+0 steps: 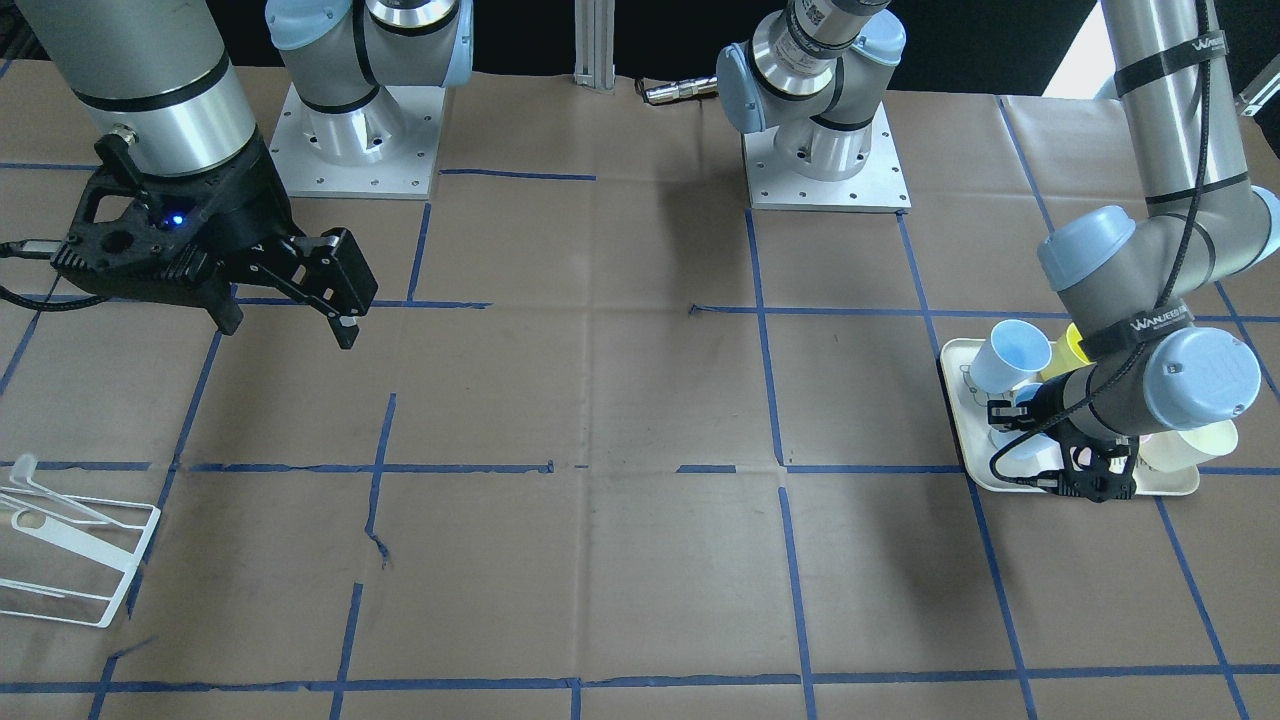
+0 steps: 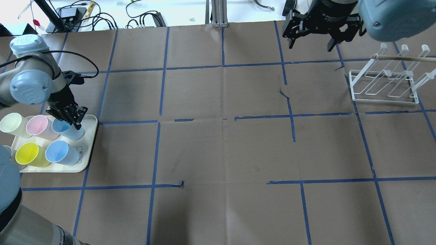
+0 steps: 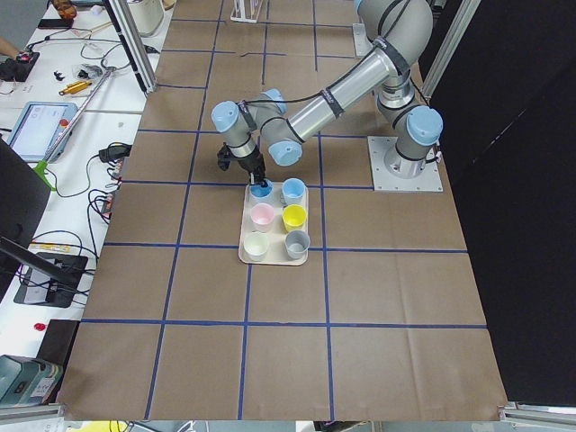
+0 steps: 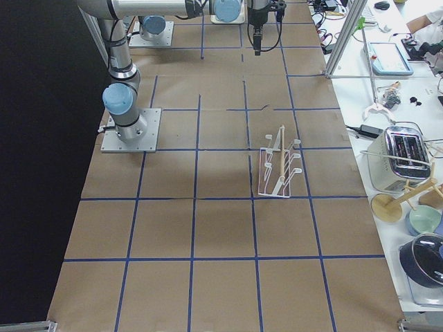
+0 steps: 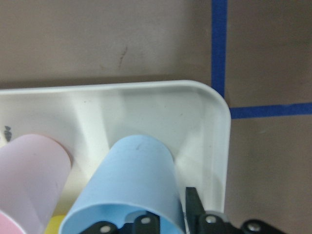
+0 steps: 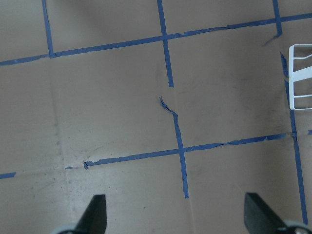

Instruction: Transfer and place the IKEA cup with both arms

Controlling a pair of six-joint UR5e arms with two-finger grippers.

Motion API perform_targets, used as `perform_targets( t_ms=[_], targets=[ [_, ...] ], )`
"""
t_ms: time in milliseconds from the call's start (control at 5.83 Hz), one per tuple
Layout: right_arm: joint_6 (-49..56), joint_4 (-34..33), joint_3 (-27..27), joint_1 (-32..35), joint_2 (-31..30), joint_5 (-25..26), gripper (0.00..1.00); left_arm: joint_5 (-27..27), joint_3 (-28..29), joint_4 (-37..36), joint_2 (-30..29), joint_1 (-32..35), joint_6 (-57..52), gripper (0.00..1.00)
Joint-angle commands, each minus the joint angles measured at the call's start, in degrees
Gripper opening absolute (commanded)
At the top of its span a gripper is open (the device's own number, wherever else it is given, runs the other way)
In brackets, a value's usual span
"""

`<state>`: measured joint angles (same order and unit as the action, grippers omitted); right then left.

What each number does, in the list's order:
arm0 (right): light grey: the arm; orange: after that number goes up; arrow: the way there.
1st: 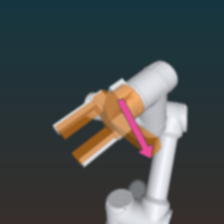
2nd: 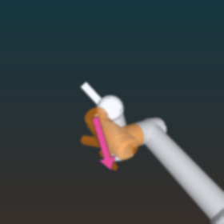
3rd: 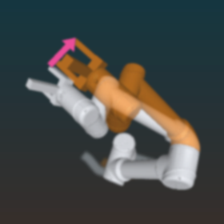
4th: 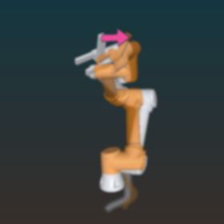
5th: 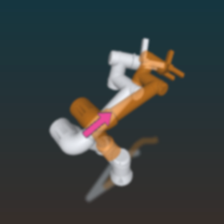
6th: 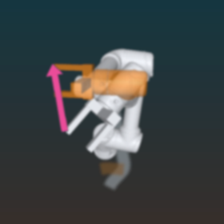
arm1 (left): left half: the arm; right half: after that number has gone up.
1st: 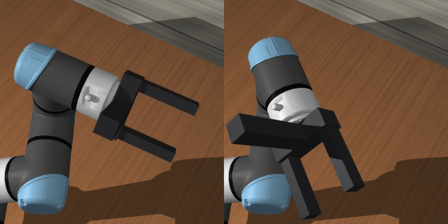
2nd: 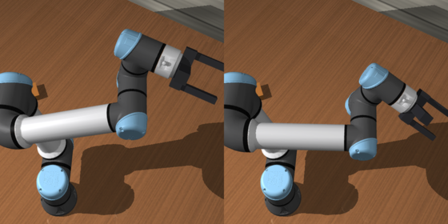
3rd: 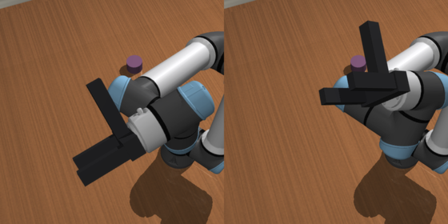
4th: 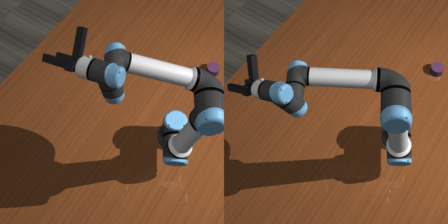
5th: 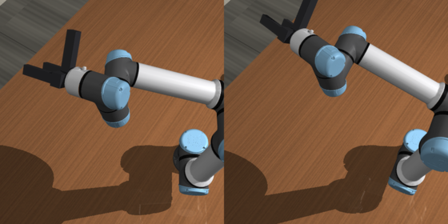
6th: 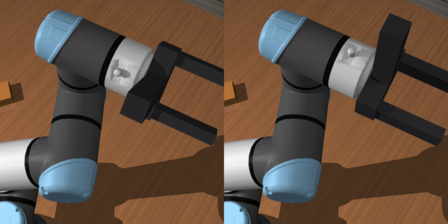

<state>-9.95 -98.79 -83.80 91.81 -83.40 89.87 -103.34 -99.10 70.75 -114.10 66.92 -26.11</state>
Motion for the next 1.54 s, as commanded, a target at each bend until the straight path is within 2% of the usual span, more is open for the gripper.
perform_targets(
  t_ms=[0, 171, 343, 514, 857, 1029, 1200, 1371],
  targets=[
    [0.19, 0.0, -0.14, -0.14, -0.01, 2.14, 1.0, -0.55, 0.75, 0.53, 1.06, 0.57, 0.1, 0.98],
    [0.1, 0.09, -0.31, -0.14, -0.01, 1.89, 1.0, 0.85, 1.54, 3.05, 2.55, 1.1, 0.36, 0.98],
    [0.02, 0.09, -0.49, -0.23, -0.1, 1.46, 1.0, 6.25, 3.72, 9.6, 6.39, 2.59, 0.8, 0.98],
    [-0.59, 0.0, -0.58, -0.23, -0.27, 1.36, 1.0, 8.92, 6.7, 14.72, 8.87, 5.47, 1.5, 0.98],
    [-0.6, 0.17, -0.49, -0.23, -0.01, 1.28, 1.0, 12.37, 15.91, 23.25, 12.31, 14.41, 15.93, 0.98],
    [-0.6, 2.01, 0.03, -0.31, -0.01, 1.28, 1.0, 13.5, 17.26, 25.38, 14.84, 20.9, 21.49, 0.98],
    [-0.6, 2.72, 0.13, -0.31, -0.01, 1.28, 1.0, 13.17, 17.01, 24.88, 18.09, 24.71, 21.46, 0.98],
    [-0.6, 2.73, 0.21, -0.31, -0.01, 1.36, 1.0, 13.25, 16.05, 24.7, 20.99, 25.36, 21.63, 0.98]
  ],
)
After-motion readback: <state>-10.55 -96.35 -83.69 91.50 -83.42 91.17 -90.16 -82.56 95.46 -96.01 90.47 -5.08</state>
